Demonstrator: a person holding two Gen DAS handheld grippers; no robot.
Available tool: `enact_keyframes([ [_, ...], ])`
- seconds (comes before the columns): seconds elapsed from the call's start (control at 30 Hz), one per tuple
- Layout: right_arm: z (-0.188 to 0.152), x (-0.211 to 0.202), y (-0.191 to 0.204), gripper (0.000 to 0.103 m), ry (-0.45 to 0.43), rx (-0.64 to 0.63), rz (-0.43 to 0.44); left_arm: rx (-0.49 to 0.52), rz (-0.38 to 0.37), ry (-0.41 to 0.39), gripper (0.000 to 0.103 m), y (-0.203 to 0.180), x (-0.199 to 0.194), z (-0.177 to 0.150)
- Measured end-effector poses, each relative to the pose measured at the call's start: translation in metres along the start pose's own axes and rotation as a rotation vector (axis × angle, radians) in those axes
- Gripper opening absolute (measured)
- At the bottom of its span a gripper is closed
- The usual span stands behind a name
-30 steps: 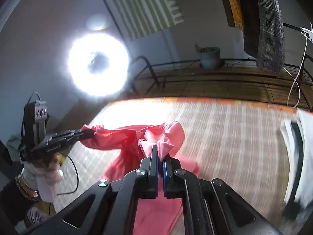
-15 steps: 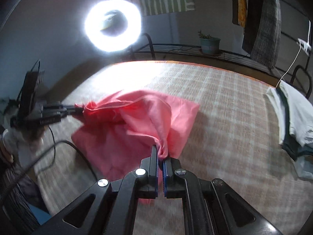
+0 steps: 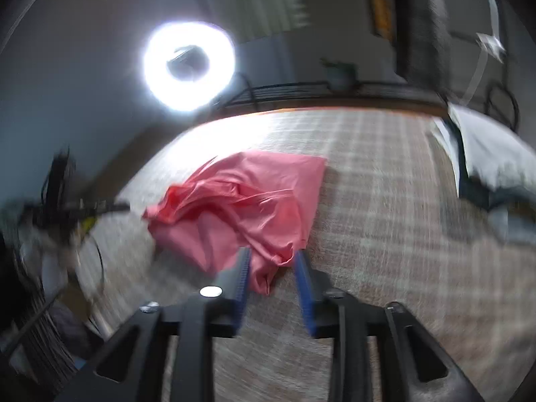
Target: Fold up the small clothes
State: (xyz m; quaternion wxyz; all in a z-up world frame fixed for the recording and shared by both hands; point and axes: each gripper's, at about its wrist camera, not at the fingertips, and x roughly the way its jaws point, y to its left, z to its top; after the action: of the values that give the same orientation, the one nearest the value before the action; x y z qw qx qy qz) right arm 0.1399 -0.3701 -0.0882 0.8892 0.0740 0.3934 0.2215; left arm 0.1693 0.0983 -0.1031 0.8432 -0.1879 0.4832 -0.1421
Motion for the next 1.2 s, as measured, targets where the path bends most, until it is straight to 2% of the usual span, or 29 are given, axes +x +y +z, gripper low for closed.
enact_keyframes([
  [0.07, -0.001, 0.004, -0.002, 0.038, -0.014, 0.072, 0.022, -0.068, -0.042, 0.030, 0.045, 0.001, 0.009, 0.001],
  [0.13, 0.006, 0.016, 0.000, 0.038, -0.009, 0.071, 0.018, -0.081, -0.046, 0.055, 0.045, -0.002, 0.018, 0.000],
  [0.27, 0.021, 0.053, 0.006, 0.039, 0.049, 0.037, 0.000, -0.085, -0.042, 0.086, 0.045, -0.008, 0.030, -0.001],
  [0.43, 0.033, 0.092, 0.012, 0.037, 0.076, 0.005, -0.032, -0.059, -0.039, 0.100, 0.045, -0.013, 0.034, -0.002],
  [0.5, 0.033, 0.101, 0.015, 0.019, 0.095, -0.016, -0.036, -0.061, -0.037, 0.098, 0.045, -0.011, 0.033, 0.000],
  [0.53, 0.031, 0.102, 0.018, 0.002, 0.096, -0.031, -0.033, -0.065, -0.033, 0.094, 0.045, -0.010, 0.032, 0.001],
  [0.57, 0.029, 0.100, 0.022, 0.001, 0.102, -0.053, -0.034, -0.072, -0.032, 0.090, 0.045, -0.007, 0.031, 0.002],
  [0.67, 0.022, 0.078, 0.040, 0.000, 0.062, -0.140, -0.047, -0.101, -0.039, 0.077, 0.045, 0.000, 0.026, 0.006],
  [0.73, 0.015, 0.056, 0.060, 0.000, 0.034, -0.252, -0.050, -0.116, -0.036, 0.075, 0.045, 0.004, 0.025, 0.006],
  [0.87, -0.025, 0.031, 0.105, 0.000, 0.041, -0.618, -0.210, -0.156, -0.039, 0.091, 0.045, 0.011, 0.027, 0.001],
  [0.9, -0.035, 0.029, 0.109, 0.005, 0.057, -0.665, -0.237, -0.165, -0.043, 0.099, 0.045, 0.013, 0.029, 0.000],
  [0.93, -0.046, 0.024, 0.107, 0.017, 0.085, -0.676, -0.261, -0.175, -0.047, 0.108, 0.046, 0.014, 0.030, -0.002],
  [1.0, -0.051, 0.013, 0.097, 0.020, 0.107, -0.600, -0.222, -0.202, -0.071, 0.125, 0.047, 0.017, 0.033, -0.005],
  [1.03, -0.046, 0.006, 0.086, 0.020, 0.110, -0.501, -0.190, -0.220, -0.087, 0.133, 0.047, 0.019, 0.035, -0.006],
  [1.1, -0.032, -0.005, 0.068, 0.029, 0.077, -0.337, -0.148, -0.257, -0.108, 0.147, 0.047, 0.022, 0.037, -0.009],
  [1.17, -0.019, -0.009, 0.039, 0.051, 0.055, -0.100, -0.095, -0.291, -0.133, 0.159, 0.047, 0.024, 0.039, -0.011],
  [1.2, -0.016, -0.007, 0.024, 0.052, 0.055, 0.024, -0.058, -0.298, -0.142, 0.163, 0.047, 0.024, 0.040, -0.011],
])
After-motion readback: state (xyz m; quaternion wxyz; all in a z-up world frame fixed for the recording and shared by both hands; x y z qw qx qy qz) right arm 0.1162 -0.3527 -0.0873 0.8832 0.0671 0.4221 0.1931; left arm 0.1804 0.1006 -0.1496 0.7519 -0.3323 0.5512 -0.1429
